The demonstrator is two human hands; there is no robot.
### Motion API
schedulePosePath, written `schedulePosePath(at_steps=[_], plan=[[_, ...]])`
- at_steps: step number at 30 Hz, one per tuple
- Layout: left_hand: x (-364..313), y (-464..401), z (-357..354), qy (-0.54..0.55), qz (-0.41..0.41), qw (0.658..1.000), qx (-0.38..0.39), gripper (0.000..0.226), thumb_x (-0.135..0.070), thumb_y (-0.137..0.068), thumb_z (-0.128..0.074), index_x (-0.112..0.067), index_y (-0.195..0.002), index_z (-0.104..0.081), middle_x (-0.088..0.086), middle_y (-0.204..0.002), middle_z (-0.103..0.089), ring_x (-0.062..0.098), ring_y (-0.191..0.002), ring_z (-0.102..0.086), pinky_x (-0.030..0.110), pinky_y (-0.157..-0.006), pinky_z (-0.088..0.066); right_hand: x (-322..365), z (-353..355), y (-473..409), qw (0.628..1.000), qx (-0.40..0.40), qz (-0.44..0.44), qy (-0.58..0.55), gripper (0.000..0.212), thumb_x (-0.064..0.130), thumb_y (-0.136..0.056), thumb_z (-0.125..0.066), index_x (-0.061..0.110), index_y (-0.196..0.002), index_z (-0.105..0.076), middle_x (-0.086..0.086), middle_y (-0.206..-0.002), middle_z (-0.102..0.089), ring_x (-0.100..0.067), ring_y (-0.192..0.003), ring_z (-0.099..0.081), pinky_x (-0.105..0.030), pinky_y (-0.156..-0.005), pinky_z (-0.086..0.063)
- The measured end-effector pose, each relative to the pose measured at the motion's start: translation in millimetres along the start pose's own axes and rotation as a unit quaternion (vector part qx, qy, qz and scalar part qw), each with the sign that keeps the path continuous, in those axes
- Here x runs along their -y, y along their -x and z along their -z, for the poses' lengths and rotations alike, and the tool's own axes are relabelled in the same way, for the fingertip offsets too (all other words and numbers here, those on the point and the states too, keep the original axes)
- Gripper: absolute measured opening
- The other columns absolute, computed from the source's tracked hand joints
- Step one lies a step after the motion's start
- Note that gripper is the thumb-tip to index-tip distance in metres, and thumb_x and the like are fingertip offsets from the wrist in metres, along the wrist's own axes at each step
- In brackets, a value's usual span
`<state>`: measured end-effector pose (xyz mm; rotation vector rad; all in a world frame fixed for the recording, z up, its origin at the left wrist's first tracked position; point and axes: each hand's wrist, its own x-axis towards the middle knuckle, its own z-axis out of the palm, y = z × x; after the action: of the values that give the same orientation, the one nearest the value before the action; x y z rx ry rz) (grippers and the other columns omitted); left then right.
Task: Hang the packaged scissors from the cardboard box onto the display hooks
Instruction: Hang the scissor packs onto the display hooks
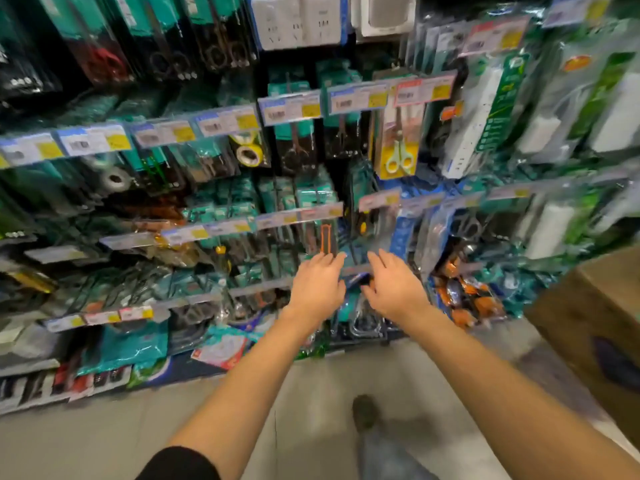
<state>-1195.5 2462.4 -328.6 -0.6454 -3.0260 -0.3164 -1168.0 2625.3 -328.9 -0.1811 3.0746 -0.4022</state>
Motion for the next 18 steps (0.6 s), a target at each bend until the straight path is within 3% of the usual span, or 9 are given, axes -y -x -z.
schedulePosePath(at_steps=[3,12,18], plan=[[-44.6,17.9,-29.1,0.003,-0.049,0.999,0.020,0.055,-0.027,-0.083,-0.055,-0.011,-0.135,-0.050,0.011,-0.128,-0.061,0.031,-0.120,-0.055,0.042,-0.098,-0.046,-25.7,-9.0,63.1,0.998,0.008,-0.057,0.006,0.067,0.028,-0.090,-0.058,0.000,-0.145,-0.033,-0.022,-0.145,-0.040,-0.038,-0.133,-0.038,-0.039,-0.112,-0.027],[-207.1,39.8,-50.2,-0.008,-0.203,0.978,0.047,0.039,-0.024,-0.081,-0.054,-0.015,-0.119,-0.056,0.009,-0.112,-0.064,0.030,-0.109,-0.058,0.040,-0.086,-0.045,-119.6,21.2,201.8,0.976,-0.011,-0.214,0.033,0.066,0.032,-0.091,-0.056,0.001,-0.144,-0.032,-0.020,-0.143,-0.040,-0.036,-0.133,-0.038,-0.040,-0.110,-0.031],[-321.0,42.7,-54.1,0.026,-0.279,0.959,0.032,0.052,-0.028,-0.084,-0.056,-0.014,-0.134,-0.048,0.007,-0.120,-0.062,0.029,-0.114,-0.057,0.041,-0.087,-0.047,-187.7,55.6,282.5,0.960,-0.074,-0.269,0.025,0.065,0.034,-0.090,-0.058,0.008,-0.144,-0.034,-0.014,-0.142,-0.043,-0.032,-0.129,-0.043,-0.039,-0.106,-0.036]])
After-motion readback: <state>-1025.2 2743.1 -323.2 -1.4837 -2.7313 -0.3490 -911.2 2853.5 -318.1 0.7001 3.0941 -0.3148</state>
